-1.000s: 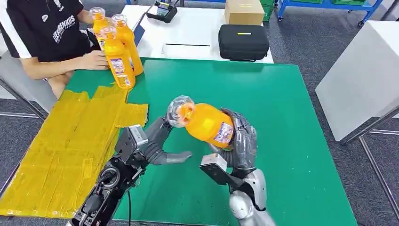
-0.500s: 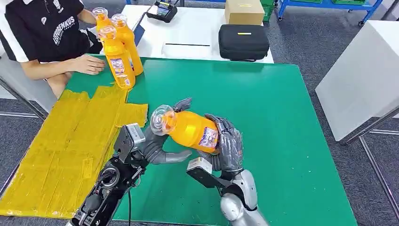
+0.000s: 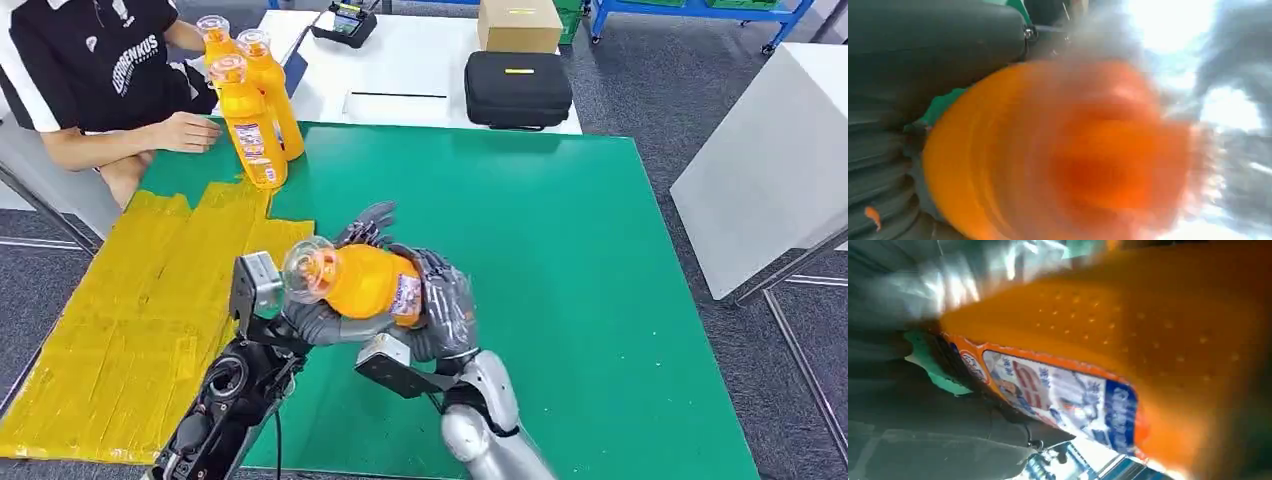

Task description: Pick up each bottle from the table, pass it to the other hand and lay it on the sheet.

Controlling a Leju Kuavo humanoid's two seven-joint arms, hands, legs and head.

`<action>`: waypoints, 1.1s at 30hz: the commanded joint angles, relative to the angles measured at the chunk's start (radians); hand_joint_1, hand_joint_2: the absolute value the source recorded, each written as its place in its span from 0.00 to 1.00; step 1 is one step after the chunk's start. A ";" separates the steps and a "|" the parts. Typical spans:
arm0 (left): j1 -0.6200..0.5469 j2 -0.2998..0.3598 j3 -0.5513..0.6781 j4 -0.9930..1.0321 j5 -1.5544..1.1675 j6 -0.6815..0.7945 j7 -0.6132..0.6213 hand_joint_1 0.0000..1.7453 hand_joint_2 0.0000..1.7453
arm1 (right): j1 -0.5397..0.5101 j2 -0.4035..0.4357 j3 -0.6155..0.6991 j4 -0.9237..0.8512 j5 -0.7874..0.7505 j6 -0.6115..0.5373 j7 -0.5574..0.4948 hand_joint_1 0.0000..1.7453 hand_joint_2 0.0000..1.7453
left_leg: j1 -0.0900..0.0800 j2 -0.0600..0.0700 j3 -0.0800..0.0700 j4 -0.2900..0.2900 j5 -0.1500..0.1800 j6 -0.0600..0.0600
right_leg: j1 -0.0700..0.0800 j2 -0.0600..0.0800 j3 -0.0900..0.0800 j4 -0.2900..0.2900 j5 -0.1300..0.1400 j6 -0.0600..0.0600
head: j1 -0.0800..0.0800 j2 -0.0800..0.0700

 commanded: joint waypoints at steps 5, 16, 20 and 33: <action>-0.011 0.003 0.030 0.019 0.073 0.028 0.004 0.00 1.00 | -0.084 0.006 0.136 0.083 -0.071 0.031 -0.018 1.00 1.00 | 0.000 0.002 0.003 0.000 -0.001 -0.001 | 0.000 0.001 0.003 0.000 -0.001 -0.001 | -0.001 0.000; 0.037 -0.041 0.147 -0.088 0.209 0.131 -0.074 1.00 1.00 | -0.103 -0.002 0.168 0.149 -0.108 0.007 -0.019 1.00 1.00 | 0.001 0.000 0.003 0.000 -0.001 -0.001 | 0.001 -0.001 0.002 0.000 -0.001 -0.001 | 0.000 0.000; 0.040 -0.046 0.168 -0.121 0.244 0.178 -0.111 1.00 1.00 | -0.113 -0.001 0.171 0.155 -0.113 0.009 -0.015 1.00 1.00 | 0.001 0.001 0.005 0.000 -0.003 -0.002 | 0.001 -0.002 0.005 0.000 -0.003 -0.002 | 0.000 0.000; 0.050 -0.039 0.191 -0.152 0.215 0.303 -0.159 1.00 1.00 | -0.076 -0.021 0.128 0.047 -0.220 0.022 -0.045 0.00 1.00 | 0.001 -0.002 0.005 0.000 -0.002 -0.002 | 0.001 -0.005 0.005 0.000 -0.003 -0.002 | 0.000 0.000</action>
